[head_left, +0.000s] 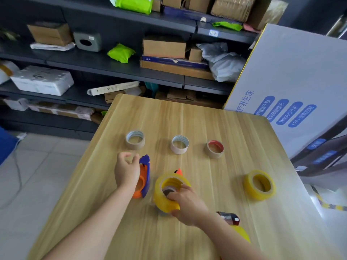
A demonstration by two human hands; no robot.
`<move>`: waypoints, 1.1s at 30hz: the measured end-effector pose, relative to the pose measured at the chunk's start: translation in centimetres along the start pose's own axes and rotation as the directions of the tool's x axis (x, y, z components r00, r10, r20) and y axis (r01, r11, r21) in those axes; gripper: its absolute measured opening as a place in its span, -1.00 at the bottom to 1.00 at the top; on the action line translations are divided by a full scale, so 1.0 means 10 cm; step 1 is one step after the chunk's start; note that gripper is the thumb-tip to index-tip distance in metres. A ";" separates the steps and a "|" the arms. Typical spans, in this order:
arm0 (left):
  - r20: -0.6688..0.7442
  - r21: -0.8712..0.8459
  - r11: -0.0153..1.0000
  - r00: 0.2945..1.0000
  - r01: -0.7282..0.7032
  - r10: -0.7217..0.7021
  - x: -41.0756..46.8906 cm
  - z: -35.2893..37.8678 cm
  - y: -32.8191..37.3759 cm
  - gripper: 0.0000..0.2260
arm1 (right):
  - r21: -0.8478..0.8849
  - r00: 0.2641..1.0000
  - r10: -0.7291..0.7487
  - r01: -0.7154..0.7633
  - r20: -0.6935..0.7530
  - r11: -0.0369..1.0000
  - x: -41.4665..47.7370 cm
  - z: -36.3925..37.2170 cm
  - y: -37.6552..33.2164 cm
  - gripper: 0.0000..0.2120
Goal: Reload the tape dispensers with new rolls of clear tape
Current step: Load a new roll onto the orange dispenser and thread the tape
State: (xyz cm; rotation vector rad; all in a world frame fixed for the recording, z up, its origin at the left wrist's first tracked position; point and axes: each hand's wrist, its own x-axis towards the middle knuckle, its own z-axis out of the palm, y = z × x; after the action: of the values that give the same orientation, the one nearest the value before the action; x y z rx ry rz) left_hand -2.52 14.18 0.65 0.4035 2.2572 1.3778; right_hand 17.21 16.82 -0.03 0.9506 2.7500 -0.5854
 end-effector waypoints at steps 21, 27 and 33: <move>0.610 0.491 0.804 0.791 -0.336 -0.041 -0.22 0.34 -0.39 -0.75 | 0.051 0.988 -0.028 0.036 -0.155 0.998 -0.07 0.38 0.23 -0.38; 0.558 0.543 0.771 0.829 -0.332 -0.035 -0.23 0.37 -0.39 -0.73 | 0.265 0.985 0.175 -0.167 -0.008 0.950 0.01 0.30 0.32 0.14; 0.555 0.587 0.724 0.831 -0.363 -0.033 -0.20 0.40 -0.34 -0.70 | 0.128 0.989 0.148 -0.148 0.011 0.981 0.12 0.29 0.39 0.14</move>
State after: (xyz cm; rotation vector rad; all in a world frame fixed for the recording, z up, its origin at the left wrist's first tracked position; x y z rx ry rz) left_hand 1.21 14.69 -3.47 1.1170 2.1720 0.3407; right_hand 18.78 19.07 -4.19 1.1705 2.6374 -0.7435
